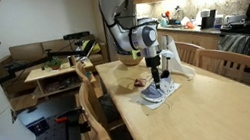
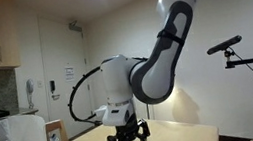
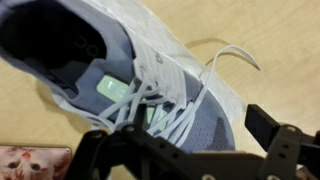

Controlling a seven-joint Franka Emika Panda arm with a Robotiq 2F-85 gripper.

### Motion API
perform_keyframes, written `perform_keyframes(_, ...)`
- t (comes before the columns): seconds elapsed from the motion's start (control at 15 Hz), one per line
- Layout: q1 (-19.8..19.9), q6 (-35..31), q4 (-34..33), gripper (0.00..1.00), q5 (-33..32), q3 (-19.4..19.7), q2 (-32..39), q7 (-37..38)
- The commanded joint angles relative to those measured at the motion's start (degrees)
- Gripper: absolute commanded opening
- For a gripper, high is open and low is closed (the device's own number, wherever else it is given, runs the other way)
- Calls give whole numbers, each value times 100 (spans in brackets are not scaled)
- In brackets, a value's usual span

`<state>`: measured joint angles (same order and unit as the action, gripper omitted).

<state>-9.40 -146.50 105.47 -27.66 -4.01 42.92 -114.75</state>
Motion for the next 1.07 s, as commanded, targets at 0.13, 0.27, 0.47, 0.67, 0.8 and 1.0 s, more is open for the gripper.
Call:
perform_keyframes(0.13, -449, -1085, 860, 100, -833, 558, -507, 1611)
perform_keyframes(0.27, -556, -1528, 916, 100, -1155, 792, -500, 2443)
perform_keyframes(0.47, -1010, -2238, 1071, 100, -1650, 1487, -570, 3710)
perform_keyframes(0.67, -1495, -2551, 1133, 100, -2014, 2169, -559, 4583)
perform_keyframes(0.8, -1744, -2633, 1196, 100, -2119, 2451, -533, 4916)
perform_keyframes(1.0, -1999, -2564, 1256, 100, -2164, 2681, -466, 5118)
